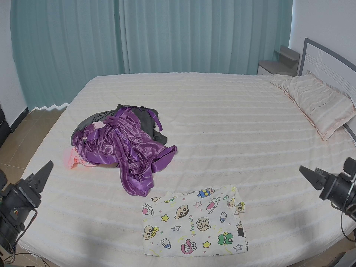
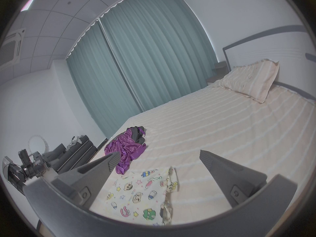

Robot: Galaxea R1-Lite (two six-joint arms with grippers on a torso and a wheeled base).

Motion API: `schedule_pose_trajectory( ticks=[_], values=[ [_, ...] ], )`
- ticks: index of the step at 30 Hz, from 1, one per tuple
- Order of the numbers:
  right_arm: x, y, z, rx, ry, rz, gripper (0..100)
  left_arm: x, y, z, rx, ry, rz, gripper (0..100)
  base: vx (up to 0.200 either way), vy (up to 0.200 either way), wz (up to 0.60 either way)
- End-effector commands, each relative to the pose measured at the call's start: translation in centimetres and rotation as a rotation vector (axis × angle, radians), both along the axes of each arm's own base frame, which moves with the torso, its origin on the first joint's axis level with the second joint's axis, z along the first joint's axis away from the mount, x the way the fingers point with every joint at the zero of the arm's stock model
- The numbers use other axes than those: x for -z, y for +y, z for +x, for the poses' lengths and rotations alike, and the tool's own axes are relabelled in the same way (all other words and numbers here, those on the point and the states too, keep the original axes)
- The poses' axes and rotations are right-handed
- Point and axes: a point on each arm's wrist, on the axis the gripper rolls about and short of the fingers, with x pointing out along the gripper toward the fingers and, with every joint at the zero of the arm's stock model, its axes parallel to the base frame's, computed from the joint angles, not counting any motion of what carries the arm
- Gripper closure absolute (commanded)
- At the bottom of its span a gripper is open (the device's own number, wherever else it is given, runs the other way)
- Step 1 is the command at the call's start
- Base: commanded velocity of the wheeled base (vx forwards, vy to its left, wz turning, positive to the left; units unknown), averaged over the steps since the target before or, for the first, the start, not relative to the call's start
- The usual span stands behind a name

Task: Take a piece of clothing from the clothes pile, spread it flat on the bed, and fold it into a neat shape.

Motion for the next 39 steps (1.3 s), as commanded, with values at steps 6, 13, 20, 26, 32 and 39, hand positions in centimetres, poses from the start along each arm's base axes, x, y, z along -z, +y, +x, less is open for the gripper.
schedule_pose_trajectory(
  ticks=[6,13,20,26,32,39],
  values=[
    [2.5,-3.6,-14.7,0.109,-0.146,-0.093,0,1.6,4.0,-10.9,-0.371,-0.222,0.237,0,0.000,0.000,0.00],
    [3.2,-3.6,-15.9,0.180,-0.151,-0.143,0,3.6,3.9,-12.6,-0.461,-0.172,0.335,0,0.000,0.000,0.00],
    [5.7,-3.3,-16.1,0.242,-0.188,-0.275,0,5.5,3.8,-12.7,-0.488,-0.137,0.389,0,0.000,0.000,0.00],
    [6.3,-3.2,-15.3,0.191,-0.321,-0.361,0,7.8,3.7,-11.7,-0.443,-0.123,0.369,0,0.000,0.000,0.00],
    [6.4,-3.2,-15.3,0.183,-0.307,-0.355,0,8.1,3.5,-11.5,-0.322,-0.116,0.344,0,0.000,0.000,0.00],
    [6.4,-3.2,-15.3,0.183,-0.307,-0.332,0,8.1,3.2,-11.5,-0.183,-0.135,0.385,0,0.000,0.000,0.00]
  ],
)
